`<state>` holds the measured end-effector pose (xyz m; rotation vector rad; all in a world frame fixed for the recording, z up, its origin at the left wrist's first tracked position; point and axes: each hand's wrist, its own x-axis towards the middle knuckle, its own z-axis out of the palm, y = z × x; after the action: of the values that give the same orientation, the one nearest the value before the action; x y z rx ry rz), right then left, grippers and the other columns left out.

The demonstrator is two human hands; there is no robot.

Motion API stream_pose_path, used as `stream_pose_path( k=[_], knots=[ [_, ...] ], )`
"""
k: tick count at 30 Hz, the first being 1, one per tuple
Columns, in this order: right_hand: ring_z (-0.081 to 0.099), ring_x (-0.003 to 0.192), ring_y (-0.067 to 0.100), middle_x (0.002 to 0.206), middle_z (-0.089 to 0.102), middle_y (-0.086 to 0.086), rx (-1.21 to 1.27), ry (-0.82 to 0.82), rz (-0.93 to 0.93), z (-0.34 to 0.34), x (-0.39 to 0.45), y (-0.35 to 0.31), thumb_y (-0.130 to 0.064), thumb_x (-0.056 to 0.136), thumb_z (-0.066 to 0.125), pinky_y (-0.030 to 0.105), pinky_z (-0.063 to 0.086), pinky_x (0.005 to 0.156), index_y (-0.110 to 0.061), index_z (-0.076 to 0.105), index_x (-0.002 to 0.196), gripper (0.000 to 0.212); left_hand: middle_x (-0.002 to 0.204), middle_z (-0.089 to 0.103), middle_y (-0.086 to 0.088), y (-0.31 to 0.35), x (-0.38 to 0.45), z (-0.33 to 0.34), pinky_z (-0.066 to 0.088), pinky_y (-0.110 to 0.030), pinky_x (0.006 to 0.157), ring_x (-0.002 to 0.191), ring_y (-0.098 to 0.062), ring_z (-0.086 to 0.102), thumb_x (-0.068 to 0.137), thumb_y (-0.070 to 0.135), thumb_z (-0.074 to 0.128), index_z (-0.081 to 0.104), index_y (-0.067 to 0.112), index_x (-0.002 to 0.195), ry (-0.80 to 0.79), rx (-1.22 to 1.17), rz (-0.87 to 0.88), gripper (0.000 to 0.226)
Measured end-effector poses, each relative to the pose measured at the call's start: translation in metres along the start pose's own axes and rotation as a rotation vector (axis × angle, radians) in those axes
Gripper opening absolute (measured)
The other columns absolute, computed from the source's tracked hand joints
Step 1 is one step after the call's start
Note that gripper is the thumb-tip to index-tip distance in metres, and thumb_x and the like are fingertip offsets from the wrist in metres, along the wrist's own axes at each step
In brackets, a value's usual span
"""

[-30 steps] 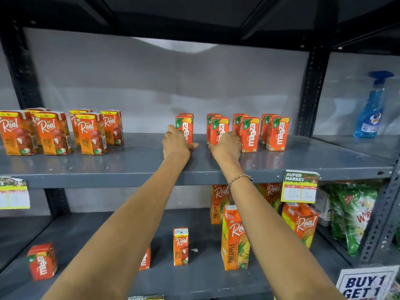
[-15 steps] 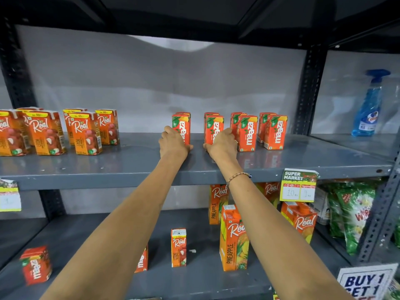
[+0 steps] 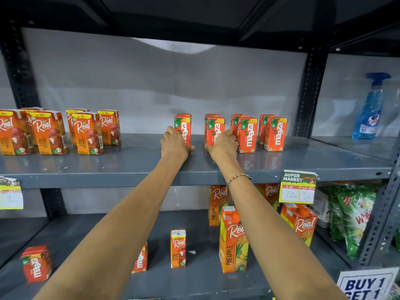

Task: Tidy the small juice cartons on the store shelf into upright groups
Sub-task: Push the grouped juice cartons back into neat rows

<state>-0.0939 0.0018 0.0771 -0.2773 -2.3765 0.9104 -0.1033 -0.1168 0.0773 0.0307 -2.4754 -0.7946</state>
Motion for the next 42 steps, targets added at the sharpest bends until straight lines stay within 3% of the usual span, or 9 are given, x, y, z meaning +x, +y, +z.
stream_pose_path(
  k=[16,18,20,22,24,27,31,36,42],
  knots=[
    [0.047,0.123,0.034,0.133,0.047,0.019,-0.063,-0.055,-0.004,-0.020,-0.020,-0.004,-0.035,0.077,0.073,0.040,0.042,0.099,0.000,0.032,0.133,0.077,0.128,0.047,-0.023,-0.009,-0.035,-0.031,0.041,-0.040,0.094,0.118,-0.036,0.049,0.085,0.028,0.069,0.034,-0.006,0.128,-0.062,0.030,0.014,0.065],
    [0.045,0.124,0.034,0.135,0.043,0.020,-0.100,-0.040,0.035,-0.024,-0.035,-0.013,-0.038,0.077,0.071,0.039,0.042,0.099,0.002,0.029,0.134,0.081,0.125,0.052,-0.022,-0.027,-0.045,-0.053,0.041,-0.038,0.091,0.115,-0.036,0.051,0.085,0.025,0.069,0.041,-0.004,0.124,0.032,0.006,0.059,0.056],
    [0.044,0.125,0.035,0.139,0.040,0.022,-0.118,-0.020,0.012,-0.019,-0.055,-0.029,-0.036,0.081,0.068,0.040,0.041,0.100,0.003,0.029,0.136,0.078,0.124,0.053,-0.021,-0.056,-0.053,-0.084,0.035,-0.035,0.096,0.117,-0.035,0.049,0.088,0.023,0.065,0.049,-0.002,0.122,0.244,-0.007,0.141,0.045],
    [0.047,0.123,0.035,0.135,0.045,0.021,-0.092,-0.027,-0.112,-0.005,-0.079,-0.056,-0.029,0.085,0.064,0.039,0.042,0.098,0.003,0.038,0.131,0.062,0.126,0.049,-0.023,-0.091,-0.057,-0.119,0.027,-0.033,0.101,0.120,-0.036,0.043,0.088,0.020,0.063,0.051,-0.002,0.121,0.489,-0.018,0.178,0.042],
    [0.052,0.115,0.034,0.126,0.051,0.021,-0.026,-0.052,-0.240,0.017,-0.103,-0.091,-0.025,0.088,0.060,0.037,0.043,0.094,0.003,0.048,0.121,0.045,0.133,0.043,-0.026,-0.129,-0.054,-0.150,0.022,-0.039,0.108,0.126,-0.040,0.036,0.089,0.021,0.060,0.044,-0.006,0.127,0.617,-0.021,0.070,0.050],
    [0.053,0.111,0.033,0.122,0.052,0.018,0.086,-0.087,-0.336,0.056,-0.133,-0.146,-0.022,0.088,0.059,0.035,0.043,0.091,0.001,0.050,0.115,0.036,0.147,0.027,-0.031,-0.179,-0.042,-0.183,0.014,-0.043,0.115,0.139,-0.040,0.023,0.091,0.023,0.059,0.023,-0.014,0.141,0.463,-0.007,-0.145,0.072],
    [0.056,0.111,0.029,0.119,0.059,0.016,0.100,-0.078,-0.342,0.100,-0.147,-0.201,-0.031,0.088,0.060,0.034,0.047,0.089,-0.001,0.052,0.118,0.043,0.139,0.034,-0.030,-0.208,-0.027,-0.194,0.031,-0.045,0.108,0.131,-0.042,0.034,0.092,0.023,0.060,0.027,-0.014,0.136,0.265,0.013,-0.146,0.066],
    [0.052,0.115,0.030,0.124,0.056,0.014,0.051,-0.077,-0.244,0.135,-0.146,-0.230,-0.045,0.079,0.067,0.037,0.043,0.093,-0.006,0.048,0.124,0.062,0.144,0.029,-0.028,-0.217,-0.008,-0.193,0.033,-0.045,0.108,0.133,-0.041,0.034,0.090,0.032,0.061,0.017,-0.012,0.142,0.068,0.018,-0.219,0.080],
    [0.054,0.113,0.028,0.121,0.058,0.012,-0.026,-0.029,-0.179,0.151,-0.143,-0.236,-0.051,0.074,0.069,0.036,0.045,0.091,-0.007,0.050,0.122,0.068,0.146,0.032,-0.028,-0.226,0.009,-0.185,0.031,-0.041,0.110,0.135,-0.039,0.035,0.090,0.039,0.060,0.015,-0.015,0.143,0.040,0.119,-0.219,0.088]
  ],
)
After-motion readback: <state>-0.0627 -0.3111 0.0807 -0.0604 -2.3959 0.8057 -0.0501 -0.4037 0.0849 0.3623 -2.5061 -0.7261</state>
